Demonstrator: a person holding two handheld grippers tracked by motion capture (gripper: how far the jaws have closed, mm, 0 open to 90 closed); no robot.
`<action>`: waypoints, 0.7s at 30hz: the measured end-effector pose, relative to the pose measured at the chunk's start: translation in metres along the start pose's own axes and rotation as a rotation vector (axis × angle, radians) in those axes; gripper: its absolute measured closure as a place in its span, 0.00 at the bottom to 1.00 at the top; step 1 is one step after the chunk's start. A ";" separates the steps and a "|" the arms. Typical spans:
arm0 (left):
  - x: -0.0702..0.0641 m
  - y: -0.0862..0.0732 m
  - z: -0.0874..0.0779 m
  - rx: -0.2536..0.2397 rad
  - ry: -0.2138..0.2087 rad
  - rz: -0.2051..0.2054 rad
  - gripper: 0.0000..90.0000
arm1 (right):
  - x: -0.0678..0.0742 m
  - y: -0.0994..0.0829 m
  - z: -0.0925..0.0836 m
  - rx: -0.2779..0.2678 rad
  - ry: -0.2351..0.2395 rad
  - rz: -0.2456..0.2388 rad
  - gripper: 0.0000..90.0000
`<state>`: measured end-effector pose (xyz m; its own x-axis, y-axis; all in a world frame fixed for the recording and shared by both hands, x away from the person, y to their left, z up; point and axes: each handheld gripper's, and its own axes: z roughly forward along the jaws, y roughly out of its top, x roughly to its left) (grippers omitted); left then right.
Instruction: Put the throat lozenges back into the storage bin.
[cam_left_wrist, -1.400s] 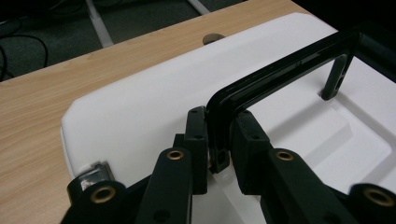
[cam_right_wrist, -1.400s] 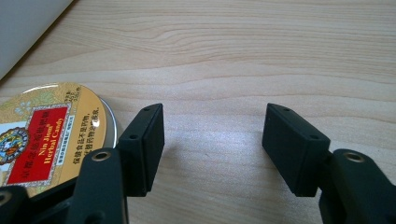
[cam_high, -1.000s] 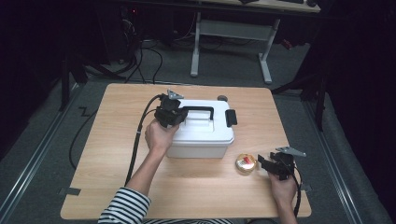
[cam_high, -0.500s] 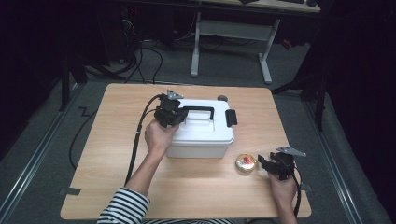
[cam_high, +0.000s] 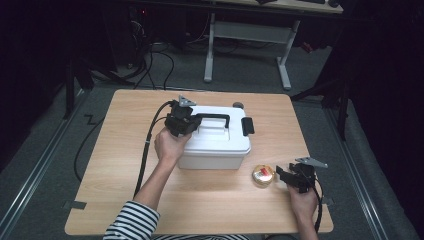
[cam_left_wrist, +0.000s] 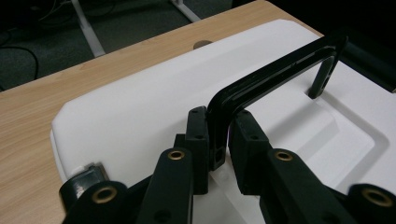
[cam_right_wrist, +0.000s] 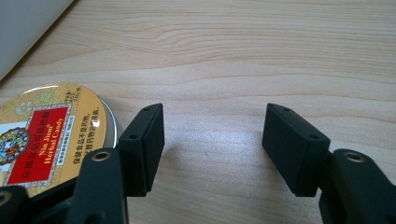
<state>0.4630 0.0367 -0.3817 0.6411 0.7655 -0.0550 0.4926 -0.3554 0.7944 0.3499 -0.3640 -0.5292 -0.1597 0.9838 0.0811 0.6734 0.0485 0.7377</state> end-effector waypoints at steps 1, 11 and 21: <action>0.000 0.000 0.000 -0.001 -0.001 0.001 0.87 | 0.000 0.000 0.000 0.000 0.000 0.000 0.44; 0.001 0.001 -0.003 -0.015 -0.018 -0.004 0.87 | 0.000 0.000 0.000 0.000 0.000 0.000 0.44; -0.001 0.007 -0.006 -0.024 -0.028 0.021 0.88 | 0.000 0.000 0.000 -0.001 0.001 0.001 0.44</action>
<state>0.4617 0.0367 -0.3723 0.6673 0.7428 -0.0544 0.4648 -0.3583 0.8097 0.3499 -0.3642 -0.5292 -0.1596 0.9837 0.0828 0.6730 0.0470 0.7381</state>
